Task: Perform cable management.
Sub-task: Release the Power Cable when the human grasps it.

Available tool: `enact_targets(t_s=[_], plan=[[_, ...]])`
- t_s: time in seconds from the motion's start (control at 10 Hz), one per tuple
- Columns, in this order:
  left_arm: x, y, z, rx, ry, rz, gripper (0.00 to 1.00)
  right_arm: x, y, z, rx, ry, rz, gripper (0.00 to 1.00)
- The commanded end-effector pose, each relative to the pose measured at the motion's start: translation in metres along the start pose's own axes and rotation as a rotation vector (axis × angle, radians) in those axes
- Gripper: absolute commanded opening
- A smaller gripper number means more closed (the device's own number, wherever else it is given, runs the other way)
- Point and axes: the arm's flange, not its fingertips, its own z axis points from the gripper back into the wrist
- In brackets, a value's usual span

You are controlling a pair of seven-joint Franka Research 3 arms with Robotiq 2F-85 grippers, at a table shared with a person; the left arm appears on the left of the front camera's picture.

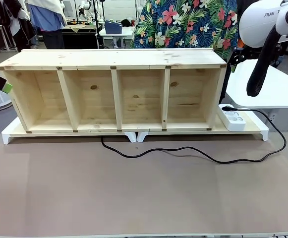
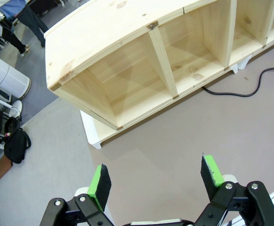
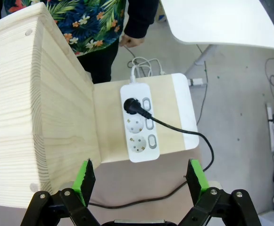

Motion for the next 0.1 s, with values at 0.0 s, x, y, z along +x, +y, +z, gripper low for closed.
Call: enact_targets(t_s=[0.0], plan=[[0.0018,0.0001,-0.0013,0.003,-0.010,0.000,1.00,-0.0008,0.0004,-0.0001,-0.001,0.006,0.001,1.00]])
